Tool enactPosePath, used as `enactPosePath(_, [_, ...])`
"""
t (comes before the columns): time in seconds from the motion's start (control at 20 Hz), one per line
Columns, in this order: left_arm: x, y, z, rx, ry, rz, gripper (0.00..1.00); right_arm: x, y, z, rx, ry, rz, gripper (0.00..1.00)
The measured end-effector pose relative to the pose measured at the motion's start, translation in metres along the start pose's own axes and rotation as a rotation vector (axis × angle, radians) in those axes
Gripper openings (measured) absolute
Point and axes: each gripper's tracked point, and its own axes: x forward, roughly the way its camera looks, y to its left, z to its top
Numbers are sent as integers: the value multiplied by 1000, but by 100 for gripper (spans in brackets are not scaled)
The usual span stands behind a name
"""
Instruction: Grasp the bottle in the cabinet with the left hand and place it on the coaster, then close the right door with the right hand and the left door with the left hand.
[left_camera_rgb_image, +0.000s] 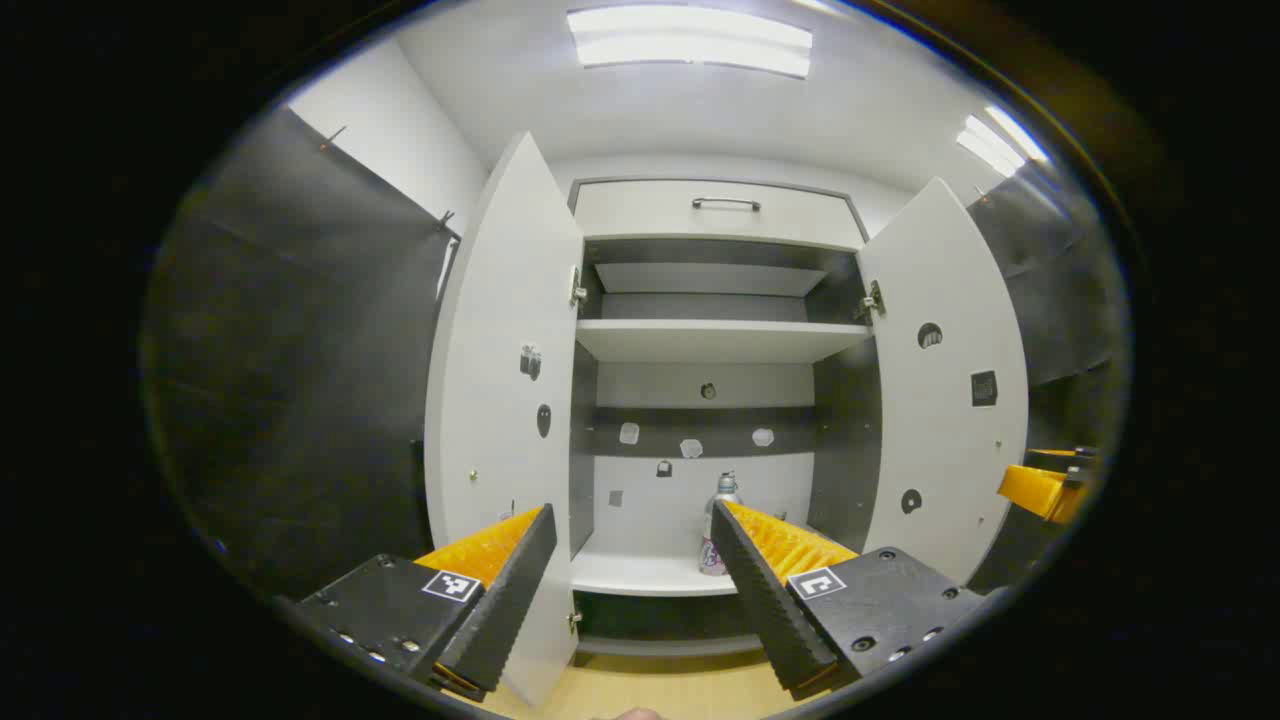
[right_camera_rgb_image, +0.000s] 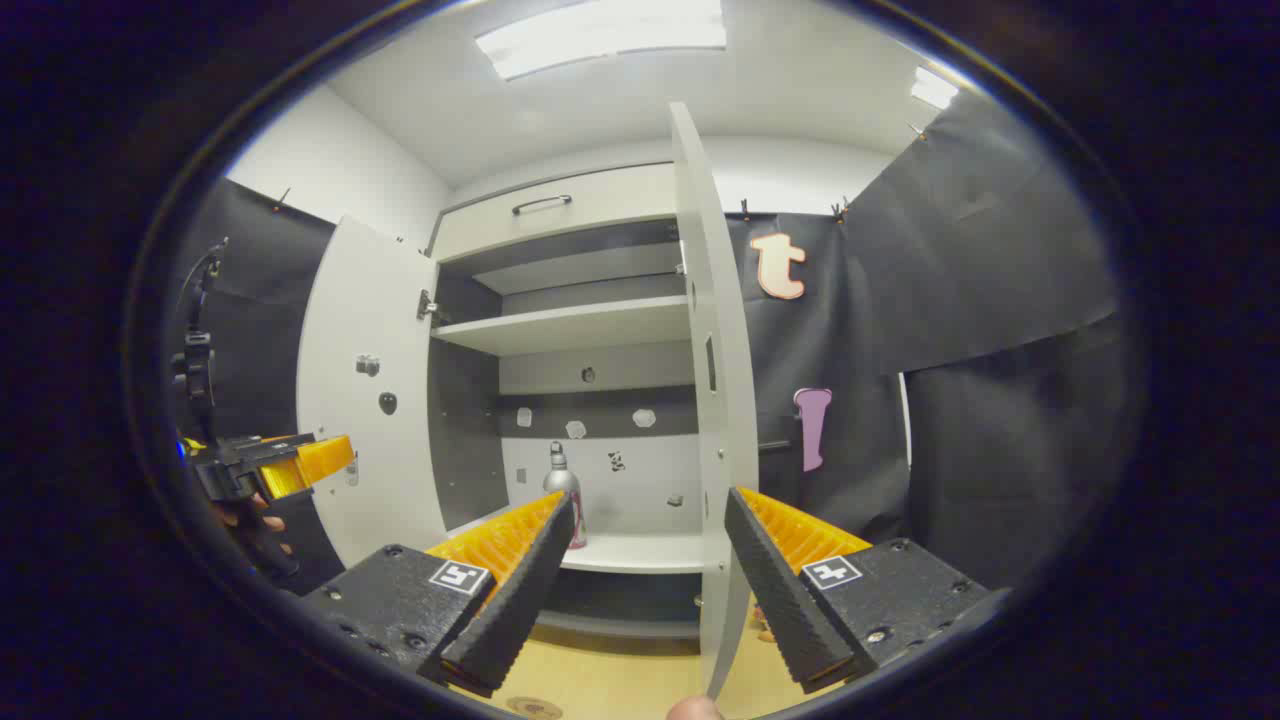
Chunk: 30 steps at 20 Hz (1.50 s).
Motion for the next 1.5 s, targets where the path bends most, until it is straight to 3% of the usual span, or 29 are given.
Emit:
enactPosePath(0.05, [0, 2, 1, 10, -4, 14, 96, 1, 1, 1, 0, -8, 6, 99])
enactPosePath(0.3, [-2, 5, -16, 4, 41, 42, 100, 10, 6, -3, -48, -16, 16, 99])
enactPosePath(0.5, [-1, 13, -5, 7, 7, 60, 100, 14, 7, -2, -39, -23, 17, 99])
enactPosePath(1.0, [48, -36, -24, -39, 20, -86, 96, 8, 0, 1, -69, -40, -32, 96])
enactPosePath(1.2, [84, -63, -47, -55, 66, -150, 100, -1, -27, -1, -73, -44, -123, 99])
enactPosePath(1.25, [92, -69, -53, -55, 77, -166, 96, -5, -36, -3, -74, -37, -148, 98])
enactPosePath(1.35, [111, -79, -64, -50, 94, -192, 100, -14, -53, -3, -79, -36, -206, 98])
enactPosePath(1.45, [130, -91, -75, -47, 106, -219, 96, -22, -70, -5, -82, -32, -266, 99])
enactPosePath(1.5, [139, -96, -81, -40, 118, -225, 100, -27, -78, -7, -80, -27, -289, 99])
